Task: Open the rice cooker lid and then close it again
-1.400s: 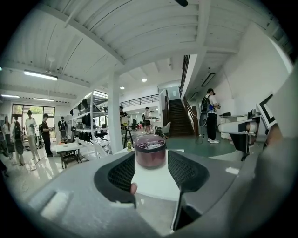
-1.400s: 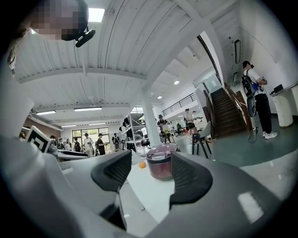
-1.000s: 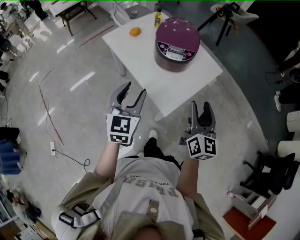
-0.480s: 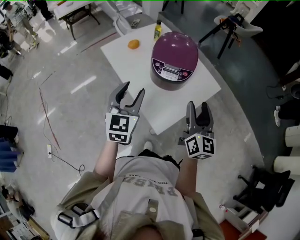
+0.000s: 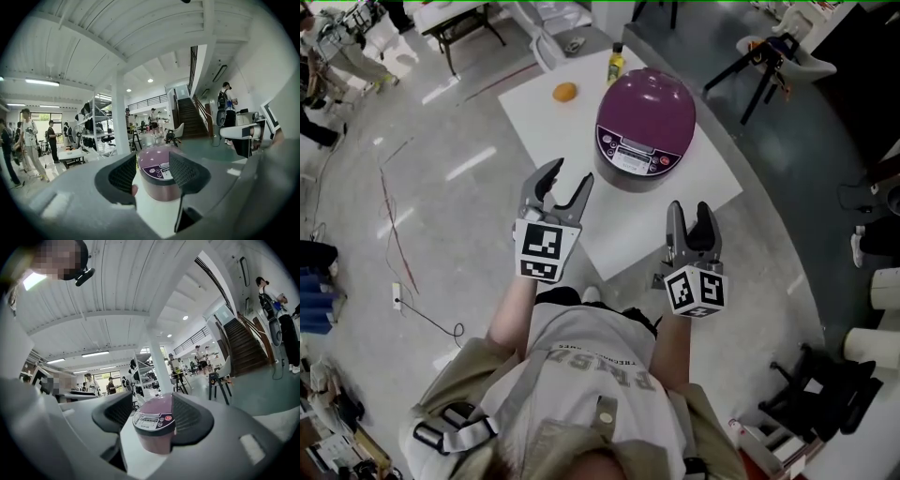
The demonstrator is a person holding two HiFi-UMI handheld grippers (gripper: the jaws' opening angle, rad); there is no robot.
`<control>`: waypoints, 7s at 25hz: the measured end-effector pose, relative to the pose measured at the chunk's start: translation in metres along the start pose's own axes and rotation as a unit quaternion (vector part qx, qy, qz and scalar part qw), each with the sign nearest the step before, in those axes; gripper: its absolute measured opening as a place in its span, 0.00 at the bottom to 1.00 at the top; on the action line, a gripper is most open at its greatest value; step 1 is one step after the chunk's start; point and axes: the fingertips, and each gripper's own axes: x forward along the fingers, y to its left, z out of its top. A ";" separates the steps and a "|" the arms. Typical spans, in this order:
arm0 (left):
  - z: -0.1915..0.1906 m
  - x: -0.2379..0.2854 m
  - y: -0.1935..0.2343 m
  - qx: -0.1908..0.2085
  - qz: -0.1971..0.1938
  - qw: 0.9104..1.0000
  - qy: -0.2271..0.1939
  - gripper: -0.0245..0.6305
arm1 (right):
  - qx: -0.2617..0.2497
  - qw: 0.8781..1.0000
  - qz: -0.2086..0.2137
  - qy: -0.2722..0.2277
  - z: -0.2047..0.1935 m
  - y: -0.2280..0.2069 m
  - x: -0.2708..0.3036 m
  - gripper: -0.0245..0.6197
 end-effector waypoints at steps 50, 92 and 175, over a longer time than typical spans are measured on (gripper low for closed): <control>-0.064 0.119 -0.022 0.190 -0.236 0.947 0.106 0.48 | -0.149 0.964 0.122 0.185 -0.067 0.013 0.119 0.43; -0.114 0.154 -0.082 0.384 -0.366 0.830 0.173 0.62 | -0.270 0.862 0.229 0.363 -0.137 0.034 0.151 0.44; -0.100 0.146 -0.092 0.314 -0.353 0.866 0.165 0.69 | -0.150 0.936 0.149 0.281 -0.126 0.016 0.143 0.46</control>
